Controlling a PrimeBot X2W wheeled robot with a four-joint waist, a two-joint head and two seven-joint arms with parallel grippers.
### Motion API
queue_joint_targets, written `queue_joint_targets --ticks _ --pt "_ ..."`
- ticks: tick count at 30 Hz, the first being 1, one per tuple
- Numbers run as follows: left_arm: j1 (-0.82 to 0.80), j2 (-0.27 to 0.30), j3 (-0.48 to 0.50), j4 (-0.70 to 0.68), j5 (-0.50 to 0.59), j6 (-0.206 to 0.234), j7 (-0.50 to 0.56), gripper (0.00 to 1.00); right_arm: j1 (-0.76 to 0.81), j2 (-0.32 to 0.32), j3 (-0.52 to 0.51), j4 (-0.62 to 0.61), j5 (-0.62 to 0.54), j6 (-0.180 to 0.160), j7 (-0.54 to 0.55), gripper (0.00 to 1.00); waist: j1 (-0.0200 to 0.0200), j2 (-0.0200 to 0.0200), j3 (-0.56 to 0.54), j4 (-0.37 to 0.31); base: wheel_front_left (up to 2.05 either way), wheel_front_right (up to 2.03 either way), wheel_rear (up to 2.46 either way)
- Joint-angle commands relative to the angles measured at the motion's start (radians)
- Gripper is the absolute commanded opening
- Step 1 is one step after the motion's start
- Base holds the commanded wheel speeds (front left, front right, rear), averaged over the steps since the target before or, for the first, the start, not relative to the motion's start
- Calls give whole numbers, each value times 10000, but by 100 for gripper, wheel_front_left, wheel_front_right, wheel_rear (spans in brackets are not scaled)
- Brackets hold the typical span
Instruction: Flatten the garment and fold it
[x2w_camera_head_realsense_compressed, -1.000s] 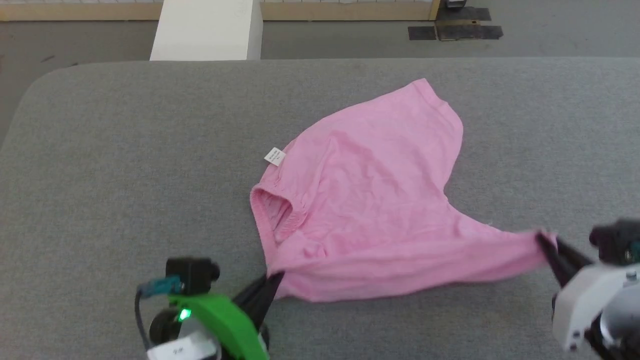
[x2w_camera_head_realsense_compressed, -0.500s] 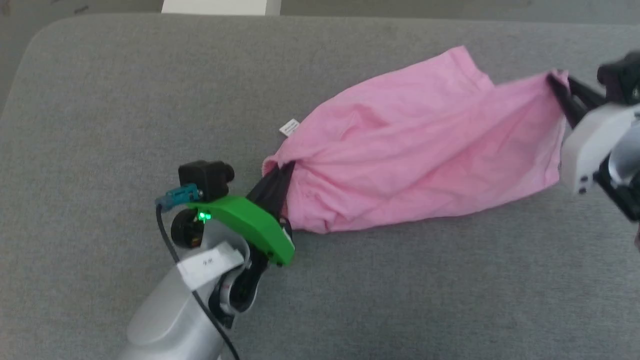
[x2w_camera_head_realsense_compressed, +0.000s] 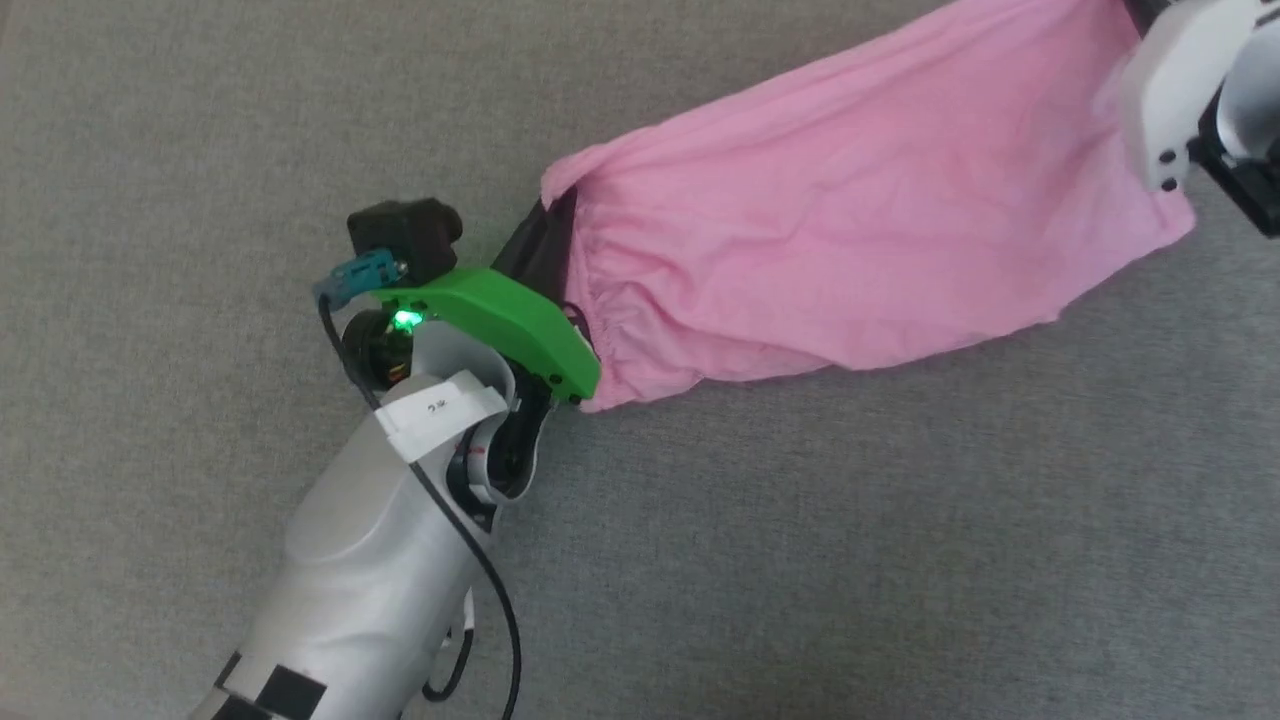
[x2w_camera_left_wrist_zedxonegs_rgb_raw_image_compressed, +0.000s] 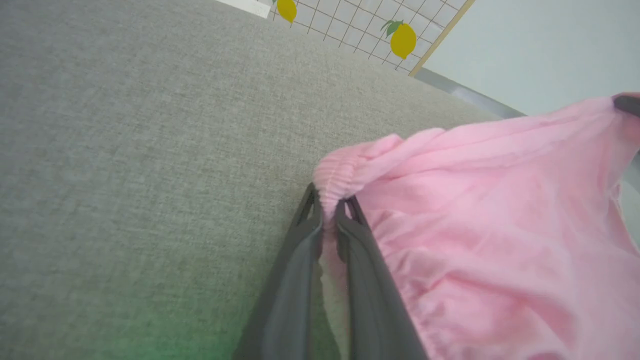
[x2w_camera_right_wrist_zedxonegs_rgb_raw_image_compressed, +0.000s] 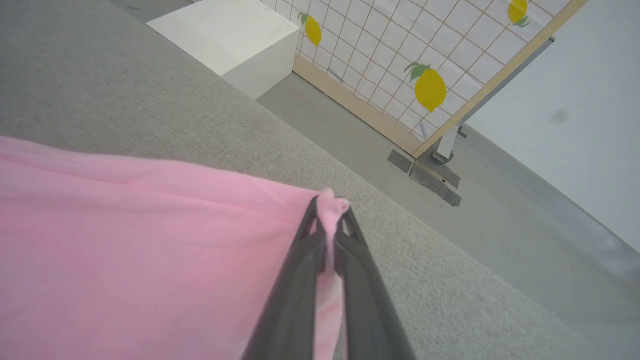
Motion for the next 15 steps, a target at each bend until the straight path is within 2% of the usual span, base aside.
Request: queue_joint_targets --ticks 1,8,15 --pt "-239 -39 -24 149 199 102 15 0 -364 55 201 316 102 -15 -2 0 -2 -1 515 387 0 0 0" --pt "-424 -135 -436 323 382 367 632 0 -1351 105 1115 1657 575 -15 670 0 -2 -1 895 725 0 0 0" --pt "-349 -10 -881 -180 375 513 1664 0 -1848 116 1687 2654 1729 -15 2759 0 -2 -1 1040 956 0 0 0"
